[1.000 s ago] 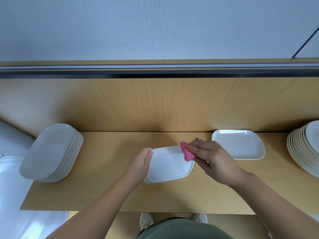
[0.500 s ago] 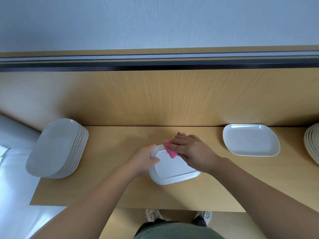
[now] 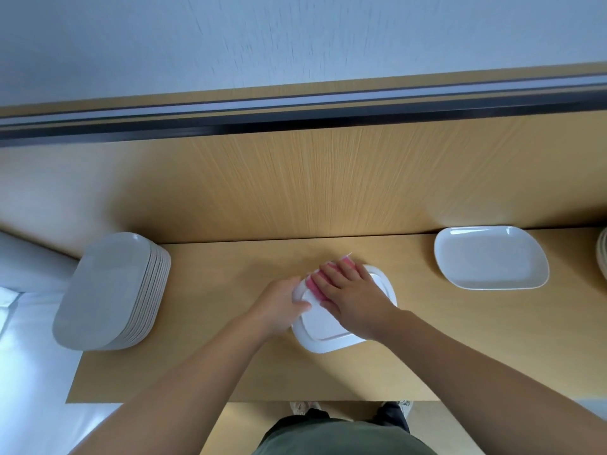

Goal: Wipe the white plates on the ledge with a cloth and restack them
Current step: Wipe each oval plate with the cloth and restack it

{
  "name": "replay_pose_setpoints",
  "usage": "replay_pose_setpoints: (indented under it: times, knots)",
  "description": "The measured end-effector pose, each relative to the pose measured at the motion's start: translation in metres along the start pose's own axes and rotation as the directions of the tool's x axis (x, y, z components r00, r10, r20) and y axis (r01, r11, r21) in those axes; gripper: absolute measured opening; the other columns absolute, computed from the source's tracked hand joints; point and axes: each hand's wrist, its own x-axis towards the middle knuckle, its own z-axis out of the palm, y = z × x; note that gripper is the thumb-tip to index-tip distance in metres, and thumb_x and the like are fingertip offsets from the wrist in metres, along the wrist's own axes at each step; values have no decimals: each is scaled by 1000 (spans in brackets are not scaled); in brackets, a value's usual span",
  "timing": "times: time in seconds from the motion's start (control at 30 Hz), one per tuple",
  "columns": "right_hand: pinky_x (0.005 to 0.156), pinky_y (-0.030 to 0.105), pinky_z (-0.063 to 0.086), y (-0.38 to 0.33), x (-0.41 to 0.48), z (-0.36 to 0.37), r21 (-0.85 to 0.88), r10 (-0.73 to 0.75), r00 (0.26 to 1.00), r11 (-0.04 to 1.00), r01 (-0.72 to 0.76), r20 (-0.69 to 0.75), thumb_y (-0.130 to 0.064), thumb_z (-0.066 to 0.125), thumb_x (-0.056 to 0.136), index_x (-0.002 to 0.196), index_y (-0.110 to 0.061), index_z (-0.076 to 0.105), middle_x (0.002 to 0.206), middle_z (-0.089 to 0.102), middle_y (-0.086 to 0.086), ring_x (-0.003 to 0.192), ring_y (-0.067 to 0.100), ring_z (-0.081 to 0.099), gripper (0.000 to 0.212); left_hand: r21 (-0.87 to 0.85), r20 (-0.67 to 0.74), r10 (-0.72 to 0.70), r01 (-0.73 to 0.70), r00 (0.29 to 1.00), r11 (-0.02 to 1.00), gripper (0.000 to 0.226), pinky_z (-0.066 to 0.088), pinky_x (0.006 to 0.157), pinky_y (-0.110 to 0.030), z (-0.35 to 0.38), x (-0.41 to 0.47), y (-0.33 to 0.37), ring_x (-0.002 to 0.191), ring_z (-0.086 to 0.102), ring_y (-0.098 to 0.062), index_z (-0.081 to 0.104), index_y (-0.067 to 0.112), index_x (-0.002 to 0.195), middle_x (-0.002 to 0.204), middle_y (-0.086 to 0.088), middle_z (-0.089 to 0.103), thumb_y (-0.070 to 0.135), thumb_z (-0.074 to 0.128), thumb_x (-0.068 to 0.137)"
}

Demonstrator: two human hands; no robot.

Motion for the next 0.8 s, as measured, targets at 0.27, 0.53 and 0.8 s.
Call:
replay_pose_setpoints:
  times: [0.27, 0.53, 0.8]
  knots:
    - [103, 44, 43, 29, -11, 1, 55, 41, 999, 998, -40, -27, -53, 4, 101, 144, -26, 44, 140, 52, 0, 128, 29, 49, 65, -20, -40, -53, 52, 998, 998, 23, 53, 81, -42, 3, 2, -2, 92, 64, -25, 65, 13, 103, 96, -5, 68, 11, 66, 81]
    - [111, 42, 33, 51, -29, 19, 213, 157, 987, 966, -147, -30, -68, -12, 89, 154, -30, 22, 155, 29, -4, 145, 21, 22, 82, -107, -56, -116, 110, 992, 988, 25, 54, 84, -46, 4, 7, -5, 93, 67, -26, 68, 14, 101, 95, -8, 70, 10, 70, 77]
    - [117, 39, 22, 36, -66, 35, 360, 369, 929, 868, -342, -9, -60, 6, 84, 155, -19, 17, 162, 15, 4, 145, 28, 23, 83, -209, -86, -176, 155, 981, 966, 30, 54, 87, -45, 7, 9, -10, 94, 67, -22, 63, 20, 103, 100, -3, 70, 4, 71, 79]
